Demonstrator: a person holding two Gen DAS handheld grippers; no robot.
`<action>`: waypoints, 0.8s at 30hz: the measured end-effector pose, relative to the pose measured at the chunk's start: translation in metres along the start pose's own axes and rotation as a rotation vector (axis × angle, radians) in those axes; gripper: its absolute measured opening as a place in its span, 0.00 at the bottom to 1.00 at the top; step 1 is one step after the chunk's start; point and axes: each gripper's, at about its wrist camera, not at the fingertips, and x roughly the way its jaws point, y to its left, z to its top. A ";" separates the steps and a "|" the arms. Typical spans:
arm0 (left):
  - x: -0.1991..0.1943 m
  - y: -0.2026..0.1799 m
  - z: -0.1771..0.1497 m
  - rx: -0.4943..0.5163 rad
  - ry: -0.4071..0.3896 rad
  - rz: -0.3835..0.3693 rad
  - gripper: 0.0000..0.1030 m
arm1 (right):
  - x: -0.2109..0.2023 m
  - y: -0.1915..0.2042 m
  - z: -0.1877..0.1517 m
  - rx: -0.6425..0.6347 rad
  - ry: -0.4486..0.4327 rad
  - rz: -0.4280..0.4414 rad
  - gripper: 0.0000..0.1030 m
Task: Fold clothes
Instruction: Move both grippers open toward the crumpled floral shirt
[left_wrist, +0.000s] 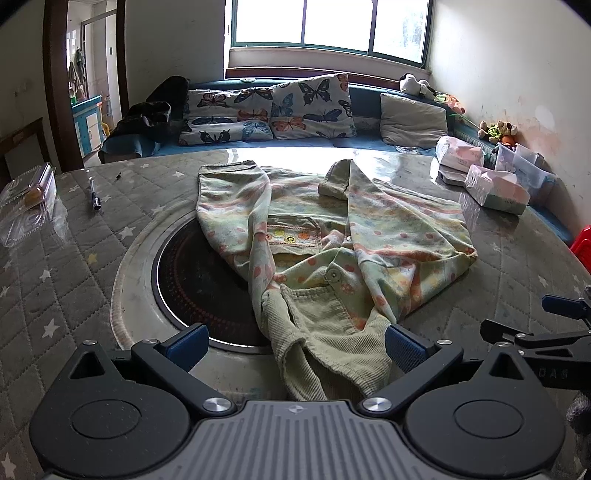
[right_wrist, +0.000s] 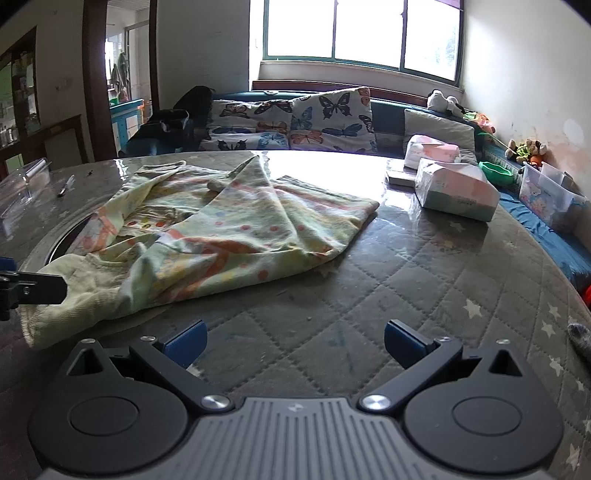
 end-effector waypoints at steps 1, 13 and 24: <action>0.000 0.001 -0.001 0.000 0.002 0.000 1.00 | -0.001 0.001 0.000 0.000 0.000 -0.001 1.00; -0.005 0.002 -0.011 0.002 0.020 0.012 1.00 | -0.012 0.009 -0.006 -0.010 -0.003 0.001 1.00; -0.014 0.001 -0.016 0.005 0.025 0.018 1.00 | -0.022 0.011 -0.012 -0.007 -0.005 0.021 1.00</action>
